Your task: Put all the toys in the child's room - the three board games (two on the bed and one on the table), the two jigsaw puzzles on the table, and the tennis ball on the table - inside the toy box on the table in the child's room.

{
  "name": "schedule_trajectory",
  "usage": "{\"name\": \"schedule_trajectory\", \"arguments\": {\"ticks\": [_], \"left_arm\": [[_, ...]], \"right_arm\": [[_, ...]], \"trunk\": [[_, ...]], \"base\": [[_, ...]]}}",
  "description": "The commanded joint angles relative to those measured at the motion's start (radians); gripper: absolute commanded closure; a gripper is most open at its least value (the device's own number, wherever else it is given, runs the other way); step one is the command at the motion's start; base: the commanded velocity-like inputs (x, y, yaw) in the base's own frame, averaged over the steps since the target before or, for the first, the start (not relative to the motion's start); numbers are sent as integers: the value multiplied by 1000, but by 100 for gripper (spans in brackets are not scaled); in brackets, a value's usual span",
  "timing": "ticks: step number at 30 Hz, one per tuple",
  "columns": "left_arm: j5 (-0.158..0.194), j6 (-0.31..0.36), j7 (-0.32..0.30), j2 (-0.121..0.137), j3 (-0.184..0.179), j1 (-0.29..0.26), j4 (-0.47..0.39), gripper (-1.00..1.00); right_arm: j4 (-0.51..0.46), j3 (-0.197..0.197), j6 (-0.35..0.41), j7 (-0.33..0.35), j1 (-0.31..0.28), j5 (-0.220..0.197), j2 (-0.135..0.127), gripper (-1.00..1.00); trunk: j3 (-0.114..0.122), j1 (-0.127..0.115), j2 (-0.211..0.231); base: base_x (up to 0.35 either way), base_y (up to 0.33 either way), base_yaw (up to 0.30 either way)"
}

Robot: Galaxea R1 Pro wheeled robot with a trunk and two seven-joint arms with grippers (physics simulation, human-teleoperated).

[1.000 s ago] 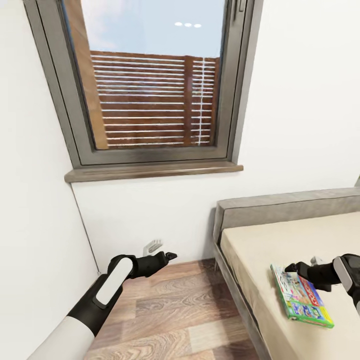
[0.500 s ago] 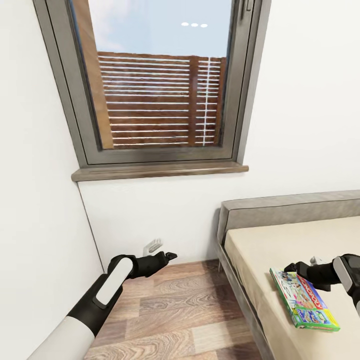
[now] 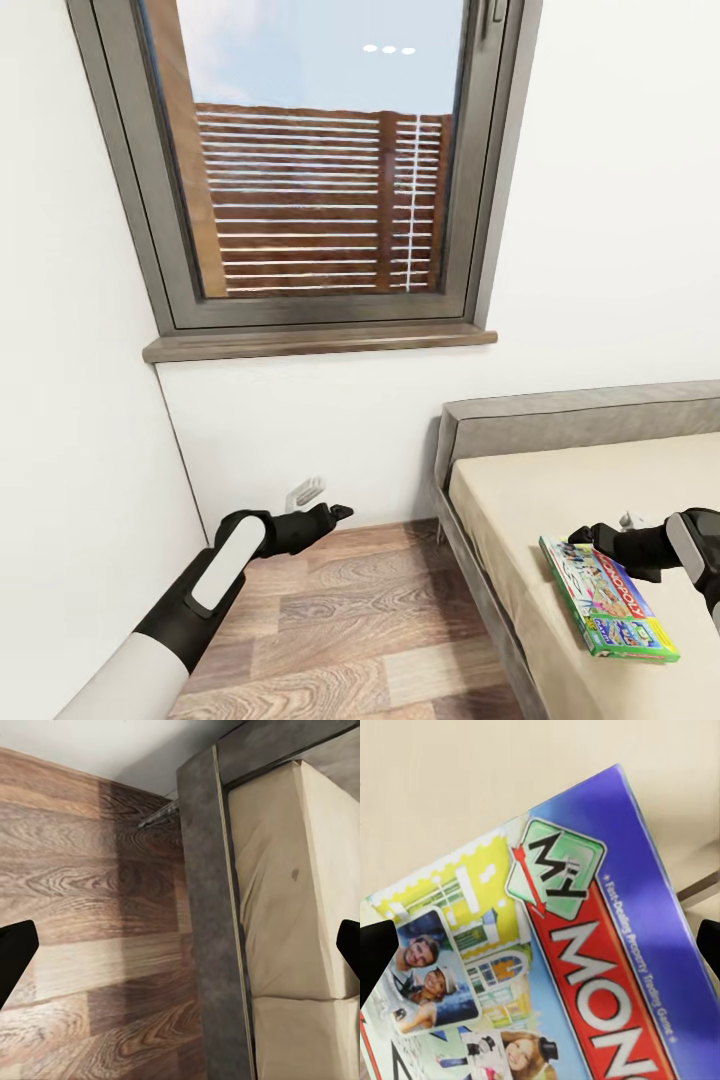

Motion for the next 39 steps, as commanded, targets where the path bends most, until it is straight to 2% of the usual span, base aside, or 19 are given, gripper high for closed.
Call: {"name": "schedule_trajectory", "arguments": {"ticks": [1,6,9,19,28,39], "left_arm": [[10,-5,9,2,-3,1,-1,-100],[11,-28,9,4,-1,21,5,-100],[11,-68,9,5,3,44,9,-100],[11,-133,8,6,4,66,12,-100],[10,-147,8,6,4,71,12,-100],[10,-152,8,7,2,73,12,-100]], "right_arm": [[31,-3,8,0,0,-23,1,-100],[31,-3,8,0,0,-21,1,-100],[31,-3,8,-1,0,-20,1,-100],[31,-3,8,-1,0,-22,1,-100],[31,-3,8,-1,0,-23,1,-100],[31,-3,8,0,0,-22,1,-100]], "trunk": [[-1,0,0],[-1,0,0],[-1,0,0],[-1,0,0],[-1,0,0],[-1,0,0]], "base": [[0,0,2],[0,0,1],[0,0,0],[0,0,34],[0,0,137],[0,0,35]]}}
